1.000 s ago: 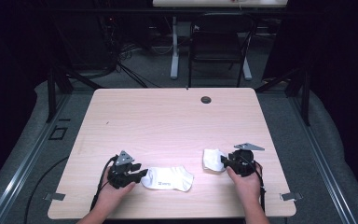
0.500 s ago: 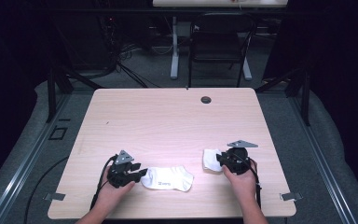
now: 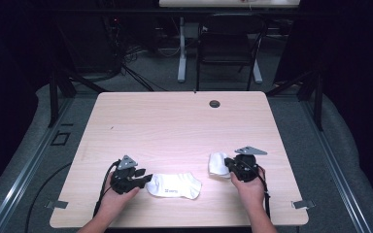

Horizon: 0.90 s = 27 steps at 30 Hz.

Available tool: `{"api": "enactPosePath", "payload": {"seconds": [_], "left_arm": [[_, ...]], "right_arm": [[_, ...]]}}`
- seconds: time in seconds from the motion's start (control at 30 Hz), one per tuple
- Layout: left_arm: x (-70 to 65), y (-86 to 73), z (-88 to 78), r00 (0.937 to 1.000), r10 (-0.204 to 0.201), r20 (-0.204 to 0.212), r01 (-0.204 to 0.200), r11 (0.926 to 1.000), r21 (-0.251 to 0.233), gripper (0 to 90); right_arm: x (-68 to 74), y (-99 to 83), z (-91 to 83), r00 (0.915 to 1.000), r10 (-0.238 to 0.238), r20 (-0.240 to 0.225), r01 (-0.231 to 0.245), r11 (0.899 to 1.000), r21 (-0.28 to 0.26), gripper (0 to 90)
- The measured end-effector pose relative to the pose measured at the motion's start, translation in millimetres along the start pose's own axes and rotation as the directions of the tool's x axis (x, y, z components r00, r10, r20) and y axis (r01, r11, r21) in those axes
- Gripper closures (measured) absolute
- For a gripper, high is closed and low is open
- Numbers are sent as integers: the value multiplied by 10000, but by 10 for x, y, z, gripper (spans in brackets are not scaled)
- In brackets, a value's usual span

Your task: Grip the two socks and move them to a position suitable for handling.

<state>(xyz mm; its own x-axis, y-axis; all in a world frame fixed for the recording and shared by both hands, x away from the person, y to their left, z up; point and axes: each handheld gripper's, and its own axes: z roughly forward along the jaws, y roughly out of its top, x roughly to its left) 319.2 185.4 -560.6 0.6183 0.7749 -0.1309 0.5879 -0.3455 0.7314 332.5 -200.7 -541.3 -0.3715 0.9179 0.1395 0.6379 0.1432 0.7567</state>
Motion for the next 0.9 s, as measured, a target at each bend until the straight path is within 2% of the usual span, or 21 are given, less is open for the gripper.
{"api": "enactPosePath", "payload": {"seconds": [0.13,0.23,0.27,0.33,0.37,0.4,0.53,0.57,0.63,0.67,0.7,0.73,0.77,0.8,0.83,0.9], "left_arm": [[26,7,-10,9998,-199,-21,198,9998,-78,593],[62,9,-31,9991,-416,13,417,9991,-116,591],[127,5,-52,9965,-840,53,841,9962,-241,590],[169,3,-62,9950,-992,59,994,9947,-256,590],[239,2,-73,9920,-1258,100,1260,9916,-286,590],[264,4,-83,9910,-1336,105,1338,9905,-306,589],[366,4,-133,9829,-1838,64,1838,9811,-597,584],[366,4,-133,9829,-1838,64,1838,9811,-597,583],[427,1,-148,9808,-1949,-2,1945,9788,-648,583],[427,1,-148,9808,-1949,-2,1945,9788,-648,583],[445,4,-164,9826,-1853,-123,1840,9804,-704,583],[450,3,-175,9833,-1809,-178,1791,9811,-736,581],[450,3,-175,9833,-1809,-178,1791,9811,-736,578],[447,0,-184,9846,-1740,-187,1719,9817,-823,576],[442,2,-191,9870,-1596,-204,1574,9841,-826,573],[448,0,-195,9864,-1627,-228,1600,9830,-901,565]], "right_arm": [[160,156,93,9983,-573,-119,574,9983,93,872],[274,301,183,9959,-795,-428,804,9966,191,871],[323,367,212,9946,-837,-606,853,9961,244,872],[407,456,254,9928,-829,-867,869,9952,441,870],[465,503,274,9909,-994,-906,1041,9934,488,868],[523,543,294,9886,-1202,-902,1251,9908,519,866],[737,679,421,9840,-1468,-1008,1556,9841,853,862],[737,679,421,9840,-1468,-1008,1556,9841,853,862],[920,758,552,9792,-1622,-1219,1756,9784,1087,849],[920,758,552,9792,-1622,-1219,1756,9784,1087,849],[1056,779,659,9743,-1698,-1480,1871,9759,1121,818],[1120,782,715,9716,-1652,-1697,1853,9765,1101,807],[1120,782,715,9716,-1652,-1697,1853,9765,1101,807],[1231,786,803,9644,-1540,-2152,1793,9784,1032,760],[1279,789,826,9591,-1467,-2420,1726,9809,896,730],[1351,797,819,9494,-1511,-2754,1697,9845,447,695]]}}
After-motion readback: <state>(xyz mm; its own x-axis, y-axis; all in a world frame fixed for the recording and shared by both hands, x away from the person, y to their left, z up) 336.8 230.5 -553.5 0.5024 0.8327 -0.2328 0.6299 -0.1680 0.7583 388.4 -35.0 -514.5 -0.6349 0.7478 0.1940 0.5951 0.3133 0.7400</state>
